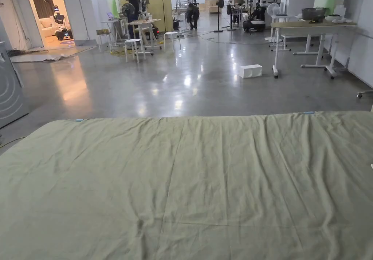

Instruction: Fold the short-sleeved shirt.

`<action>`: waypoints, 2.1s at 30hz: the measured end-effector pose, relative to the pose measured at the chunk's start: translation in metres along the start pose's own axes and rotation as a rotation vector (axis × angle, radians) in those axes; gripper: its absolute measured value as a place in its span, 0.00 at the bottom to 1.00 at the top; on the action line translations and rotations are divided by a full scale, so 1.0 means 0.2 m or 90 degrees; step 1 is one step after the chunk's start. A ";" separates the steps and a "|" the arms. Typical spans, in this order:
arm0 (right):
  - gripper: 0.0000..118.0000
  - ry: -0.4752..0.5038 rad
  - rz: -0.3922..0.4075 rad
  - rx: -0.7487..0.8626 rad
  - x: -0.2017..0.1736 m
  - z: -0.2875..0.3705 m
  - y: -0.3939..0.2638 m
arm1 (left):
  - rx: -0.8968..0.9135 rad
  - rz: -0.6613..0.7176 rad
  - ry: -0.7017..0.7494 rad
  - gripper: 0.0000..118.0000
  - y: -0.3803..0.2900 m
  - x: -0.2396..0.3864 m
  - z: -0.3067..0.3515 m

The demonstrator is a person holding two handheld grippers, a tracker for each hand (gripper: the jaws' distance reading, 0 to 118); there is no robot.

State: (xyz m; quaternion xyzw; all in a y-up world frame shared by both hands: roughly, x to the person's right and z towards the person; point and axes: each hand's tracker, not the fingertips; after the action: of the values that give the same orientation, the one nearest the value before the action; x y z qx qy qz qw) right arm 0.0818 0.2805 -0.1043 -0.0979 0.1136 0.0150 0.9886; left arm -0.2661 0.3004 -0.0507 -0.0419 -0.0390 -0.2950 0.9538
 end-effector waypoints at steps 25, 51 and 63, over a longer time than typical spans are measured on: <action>0.00 -0.001 -0.055 -0.028 0.04 0.01 -0.04 | -0.118 0.251 -0.042 0.00 -0.13 -0.09 -0.31; 0.00 -0.023 -0.101 -0.121 0.09 -0.09 -0.13 | -0.449 0.953 -0.302 0.14 -1.43 -0.32 -1.12; 0.00 -0.024 -0.065 -0.147 0.08 -0.07 -0.16 | -0.406 0.948 -0.315 0.08 -1.22 -0.38 -1.13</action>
State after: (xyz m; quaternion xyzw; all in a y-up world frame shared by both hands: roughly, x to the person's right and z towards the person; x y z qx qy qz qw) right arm 0.0953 0.2474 -0.1151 -0.2160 0.0877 -0.0202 0.9722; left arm -0.4559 0.1197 -0.2699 -0.3870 -0.1236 0.4311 0.8057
